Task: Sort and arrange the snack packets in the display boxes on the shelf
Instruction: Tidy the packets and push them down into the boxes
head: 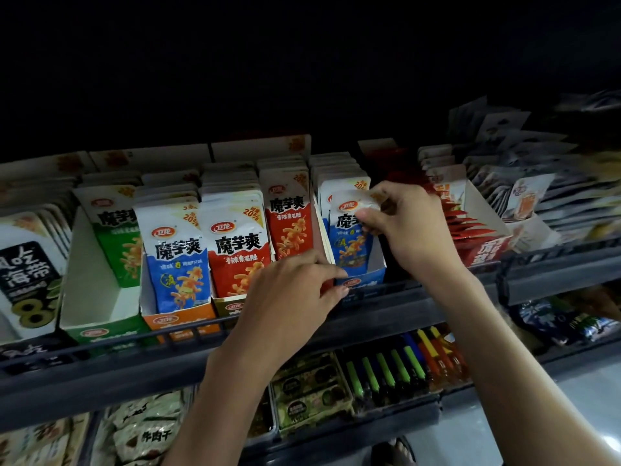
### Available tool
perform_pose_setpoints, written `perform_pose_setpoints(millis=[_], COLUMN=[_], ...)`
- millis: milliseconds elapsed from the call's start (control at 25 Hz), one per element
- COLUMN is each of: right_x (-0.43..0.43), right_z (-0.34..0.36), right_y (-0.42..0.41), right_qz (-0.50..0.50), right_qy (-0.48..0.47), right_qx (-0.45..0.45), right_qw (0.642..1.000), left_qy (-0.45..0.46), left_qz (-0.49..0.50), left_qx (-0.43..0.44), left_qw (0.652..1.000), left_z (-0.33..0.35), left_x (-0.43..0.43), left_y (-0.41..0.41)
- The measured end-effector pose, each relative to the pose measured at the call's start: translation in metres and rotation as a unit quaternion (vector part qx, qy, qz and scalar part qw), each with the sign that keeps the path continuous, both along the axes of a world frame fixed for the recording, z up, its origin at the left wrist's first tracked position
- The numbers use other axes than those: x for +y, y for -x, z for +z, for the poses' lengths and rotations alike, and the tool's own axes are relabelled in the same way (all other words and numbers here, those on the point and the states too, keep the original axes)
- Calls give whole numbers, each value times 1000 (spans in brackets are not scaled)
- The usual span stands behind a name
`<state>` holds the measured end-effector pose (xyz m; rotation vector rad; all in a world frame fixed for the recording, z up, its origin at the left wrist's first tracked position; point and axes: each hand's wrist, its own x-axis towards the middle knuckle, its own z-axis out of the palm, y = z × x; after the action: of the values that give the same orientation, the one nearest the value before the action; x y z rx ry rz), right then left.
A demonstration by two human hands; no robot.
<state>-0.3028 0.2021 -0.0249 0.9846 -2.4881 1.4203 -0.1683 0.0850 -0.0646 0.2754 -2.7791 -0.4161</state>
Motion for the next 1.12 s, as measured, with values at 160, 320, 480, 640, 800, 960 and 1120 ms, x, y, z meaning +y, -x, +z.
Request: perform_pose_setpoints(millis=[160, 320, 480, 640, 800, 960, 1120], right_x=[-9, -14, -16, -17, -18, -19, -19], right_z=[-11, -19, -25, -29, -29, -30, -29], right_y=[1, -3, -3, -4, -4, -5, -5], right_qz=[-16, -6, 1, 5, -21, -21, -25], right_qy=[-85, -98, -99, -92, -89, -103, -99], right_qx=[73, 105, 119, 144, 139, 137, 130], right_qw=[994, 990, 988, 985, 986, 985, 986], left_qy=[-2, 3, 8, 8, 9, 8, 5], left_qz=[0, -5, -5, 0, 1, -1, -4], left_qx=[8, 18, 20, 19, 17, 18, 16], left_qw=[1000, 1000, 1000, 1000, 1000, 1000, 1000], left_z=[-1, 0, 0, 0, 1, 1, 2], left_x=[-1, -1, 0, 0, 0, 0, -1], left_y=[0, 0, 1, 1, 1, 1, 0])
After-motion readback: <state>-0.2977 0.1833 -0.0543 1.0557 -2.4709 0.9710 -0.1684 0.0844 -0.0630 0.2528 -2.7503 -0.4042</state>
